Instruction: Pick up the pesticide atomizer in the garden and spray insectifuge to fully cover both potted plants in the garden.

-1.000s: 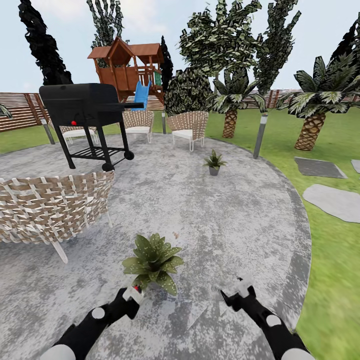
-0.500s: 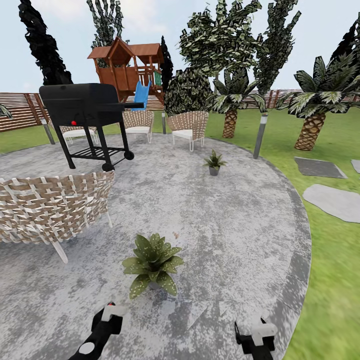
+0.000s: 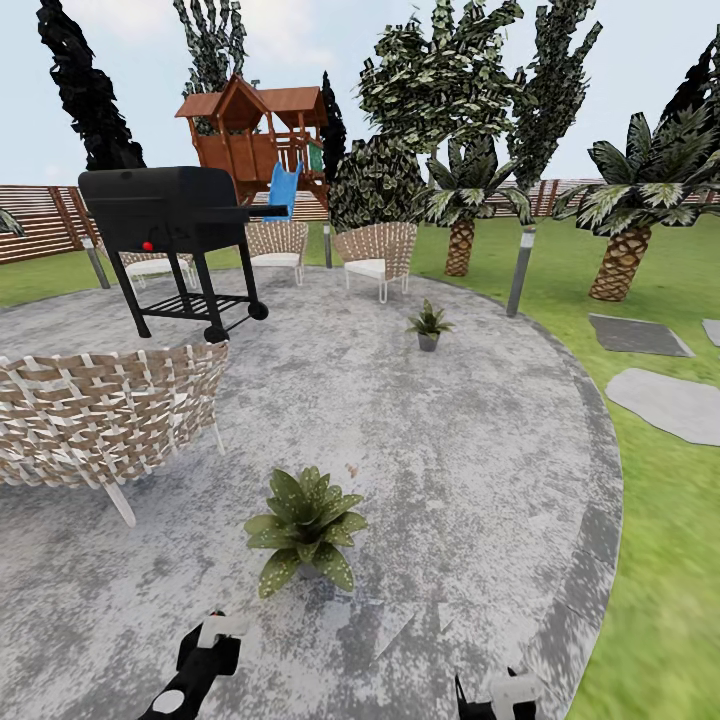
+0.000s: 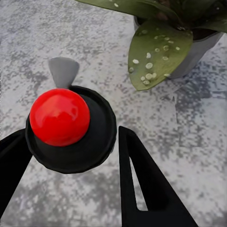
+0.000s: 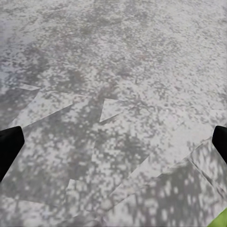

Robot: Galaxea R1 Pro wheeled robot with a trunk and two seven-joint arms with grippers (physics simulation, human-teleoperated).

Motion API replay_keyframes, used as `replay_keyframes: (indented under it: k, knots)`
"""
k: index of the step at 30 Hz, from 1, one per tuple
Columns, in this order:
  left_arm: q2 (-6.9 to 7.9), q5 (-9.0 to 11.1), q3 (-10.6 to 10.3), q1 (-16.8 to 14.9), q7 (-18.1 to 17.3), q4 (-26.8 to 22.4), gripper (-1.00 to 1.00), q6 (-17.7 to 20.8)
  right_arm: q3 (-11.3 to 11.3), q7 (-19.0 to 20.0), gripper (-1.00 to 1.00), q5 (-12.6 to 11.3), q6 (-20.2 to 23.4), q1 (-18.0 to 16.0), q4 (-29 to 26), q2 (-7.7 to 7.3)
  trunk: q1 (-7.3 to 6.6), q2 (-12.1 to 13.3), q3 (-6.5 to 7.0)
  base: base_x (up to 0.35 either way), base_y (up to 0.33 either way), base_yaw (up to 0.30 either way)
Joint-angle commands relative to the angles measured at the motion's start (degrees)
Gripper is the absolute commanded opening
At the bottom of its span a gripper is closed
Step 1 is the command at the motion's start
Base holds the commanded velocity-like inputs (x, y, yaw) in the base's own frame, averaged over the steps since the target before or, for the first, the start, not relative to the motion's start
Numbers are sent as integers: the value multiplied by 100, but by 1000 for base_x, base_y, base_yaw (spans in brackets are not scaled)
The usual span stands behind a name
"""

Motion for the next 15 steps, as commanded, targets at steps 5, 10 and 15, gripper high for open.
replay_keyframes:
  k: [5,10,15]
  knots:
    - [16,10,-48,-3,29,45,-100,-18,-23,-43,100,62,-5,7,1,2,-1,-2,-5,0,0,0]
    - [16,-7,-41,0,29,83,-100,-18,-23,-43,100,62,-5,8,2,2,-1,-2,-5,0,0,0]
    - [29,-21,-40,12,29,92,-100,-18,-23,-43,100,62,-5,7,4,2,-1,-2,-5,0,0,0]
